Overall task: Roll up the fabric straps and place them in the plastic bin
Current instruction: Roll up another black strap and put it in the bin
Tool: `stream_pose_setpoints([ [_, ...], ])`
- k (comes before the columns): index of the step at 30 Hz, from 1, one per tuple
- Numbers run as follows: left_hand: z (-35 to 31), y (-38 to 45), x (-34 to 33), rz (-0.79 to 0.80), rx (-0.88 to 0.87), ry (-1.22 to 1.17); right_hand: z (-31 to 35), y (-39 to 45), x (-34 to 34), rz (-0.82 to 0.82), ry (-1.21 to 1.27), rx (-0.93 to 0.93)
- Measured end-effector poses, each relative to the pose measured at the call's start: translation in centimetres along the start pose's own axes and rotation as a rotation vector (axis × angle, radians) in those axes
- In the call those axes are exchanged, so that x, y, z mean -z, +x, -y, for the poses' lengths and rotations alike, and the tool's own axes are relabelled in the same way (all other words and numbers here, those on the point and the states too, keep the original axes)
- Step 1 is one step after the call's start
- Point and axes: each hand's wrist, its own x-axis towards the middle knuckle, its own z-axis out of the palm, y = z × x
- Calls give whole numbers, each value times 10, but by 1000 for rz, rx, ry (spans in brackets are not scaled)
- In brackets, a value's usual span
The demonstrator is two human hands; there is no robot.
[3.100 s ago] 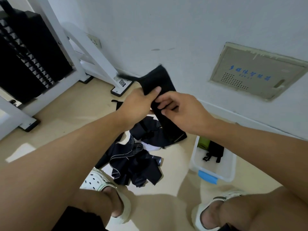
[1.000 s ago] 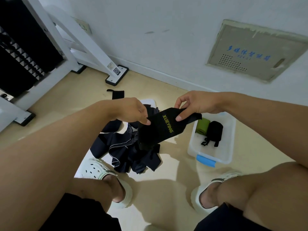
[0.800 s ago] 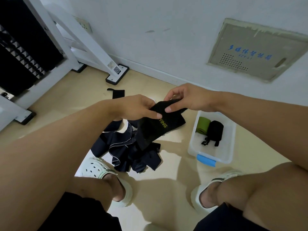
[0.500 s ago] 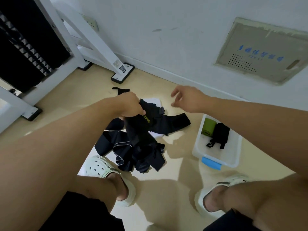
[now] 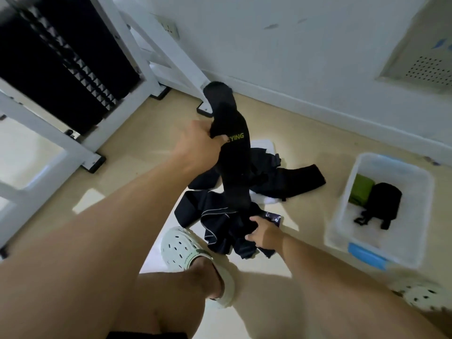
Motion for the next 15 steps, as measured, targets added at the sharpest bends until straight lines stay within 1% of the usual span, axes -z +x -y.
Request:
stream_pose_setpoints([
  [2,8,1,0,48,8,32,0,10,-14,-16,58,8],
  [4,13,2,3,40,5,57,0,15,-20,-75,38,31],
  [6,16,4,7,-10,2,59,1,16,-19,-112,-65,80],
  [8,17,7,9,-44,0,40,5,10,-19,-72,-200,90],
  [10,15,7,7,-27,-7,29,5,3,-16,-49,-353,100],
  [12,12,5,3,9,-11,31,3,-7,-2,-86,-414,108],
  [15,8,2,2,33,-26,53,7,-25,46,-155,-361,86],
])
